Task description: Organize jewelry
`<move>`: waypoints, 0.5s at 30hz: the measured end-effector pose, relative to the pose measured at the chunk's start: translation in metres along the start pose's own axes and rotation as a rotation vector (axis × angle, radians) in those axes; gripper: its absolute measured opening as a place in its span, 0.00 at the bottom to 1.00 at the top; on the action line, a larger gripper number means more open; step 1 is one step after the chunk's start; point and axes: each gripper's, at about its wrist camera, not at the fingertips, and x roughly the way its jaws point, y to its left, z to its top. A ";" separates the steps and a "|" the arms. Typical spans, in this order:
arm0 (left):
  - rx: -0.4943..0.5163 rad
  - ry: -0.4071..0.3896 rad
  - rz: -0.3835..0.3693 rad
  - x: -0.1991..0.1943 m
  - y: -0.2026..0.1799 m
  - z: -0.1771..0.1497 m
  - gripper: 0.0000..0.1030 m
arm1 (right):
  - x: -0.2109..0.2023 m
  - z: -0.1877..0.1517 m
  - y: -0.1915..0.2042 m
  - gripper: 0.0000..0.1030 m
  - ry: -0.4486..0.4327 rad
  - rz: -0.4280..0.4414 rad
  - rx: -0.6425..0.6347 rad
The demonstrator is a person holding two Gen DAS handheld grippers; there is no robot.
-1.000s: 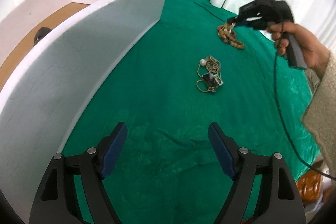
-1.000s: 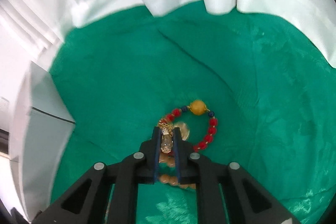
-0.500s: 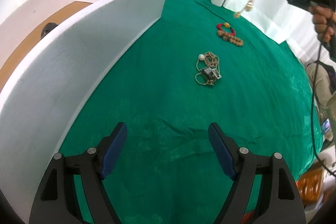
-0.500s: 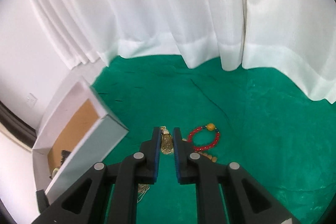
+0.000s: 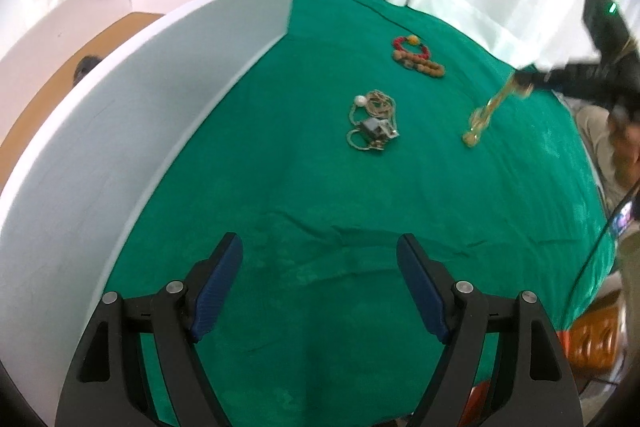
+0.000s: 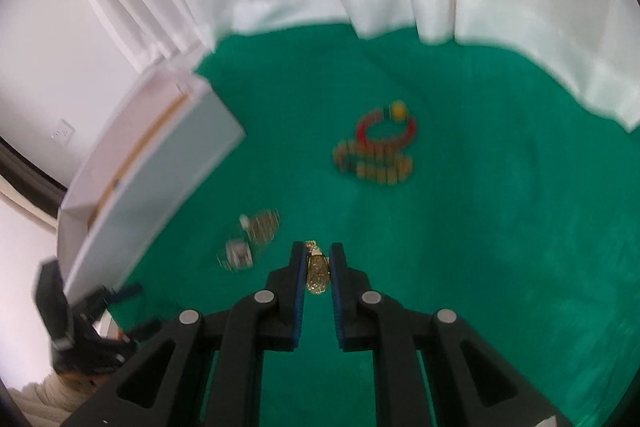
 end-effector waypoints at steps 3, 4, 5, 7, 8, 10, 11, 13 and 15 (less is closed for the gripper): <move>0.050 0.008 0.007 0.003 -0.014 0.004 0.79 | 0.024 -0.025 -0.018 0.14 0.041 0.013 0.066; 0.065 0.012 0.009 0.004 -0.018 0.005 0.79 | 0.029 -0.031 -0.024 0.14 0.047 0.016 0.089; 0.084 0.017 0.013 0.006 -0.023 0.007 0.79 | 0.034 -0.037 -0.032 0.14 0.049 0.023 0.125; 0.113 0.023 0.017 0.008 -0.030 0.009 0.79 | 0.037 -0.046 -0.046 0.25 0.041 0.041 0.190; 0.128 0.027 0.021 0.009 -0.033 0.011 0.79 | 0.034 -0.050 -0.051 0.37 0.028 0.049 0.216; 0.148 0.033 0.024 0.011 -0.037 0.016 0.79 | 0.029 -0.055 -0.061 0.40 0.009 0.050 0.260; 0.155 0.037 0.022 0.012 -0.037 0.019 0.79 | 0.025 -0.058 -0.065 0.40 -0.002 0.047 0.273; 0.165 0.045 0.016 0.014 -0.038 0.025 0.79 | 0.014 -0.069 -0.071 0.40 -0.029 0.020 0.286; 0.174 0.051 0.007 0.018 -0.039 0.031 0.81 | 0.006 -0.078 -0.073 0.40 -0.048 -0.008 0.285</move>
